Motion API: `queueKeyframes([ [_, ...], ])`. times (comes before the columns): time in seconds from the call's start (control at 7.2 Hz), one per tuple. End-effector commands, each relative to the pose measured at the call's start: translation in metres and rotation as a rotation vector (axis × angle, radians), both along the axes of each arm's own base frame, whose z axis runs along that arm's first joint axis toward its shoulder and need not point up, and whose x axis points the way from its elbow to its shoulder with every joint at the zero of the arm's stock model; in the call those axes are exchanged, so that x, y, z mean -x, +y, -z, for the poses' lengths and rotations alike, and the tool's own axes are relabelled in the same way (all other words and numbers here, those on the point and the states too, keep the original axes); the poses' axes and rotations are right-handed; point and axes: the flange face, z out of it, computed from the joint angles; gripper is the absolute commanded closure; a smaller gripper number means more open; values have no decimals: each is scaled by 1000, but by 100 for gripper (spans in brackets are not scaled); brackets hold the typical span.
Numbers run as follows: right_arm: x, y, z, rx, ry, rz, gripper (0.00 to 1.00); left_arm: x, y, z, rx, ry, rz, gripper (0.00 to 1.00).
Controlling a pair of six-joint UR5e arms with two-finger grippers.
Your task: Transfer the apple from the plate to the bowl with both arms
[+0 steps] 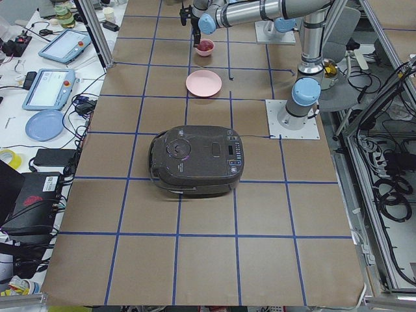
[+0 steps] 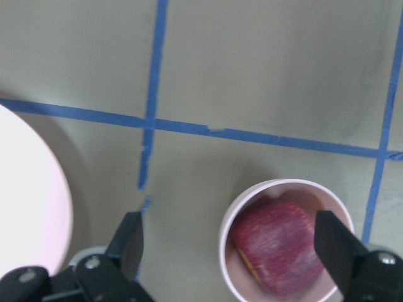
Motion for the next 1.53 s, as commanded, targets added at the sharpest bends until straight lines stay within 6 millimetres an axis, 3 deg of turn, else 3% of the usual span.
queueKeyframes([
  [0.0,-1,0,0,1,-2,-1,0,-69,-6,-54,1,-47,103,4],
  [0.28,-2,0,-1,5,-2,-3,0,-119,-11,-95,-39,-63,70,4],
  [0.83,-1,1,-1,-4,-1,-1,0,-163,-23,-170,-6,-125,-7,0],
  [0.97,-1,1,0,-5,-1,-1,0,-175,-17,-180,-39,-128,-27,0],
  [1.39,-1,2,-1,-5,1,-3,0,-182,-14,-183,-33,-151,45,0],
])
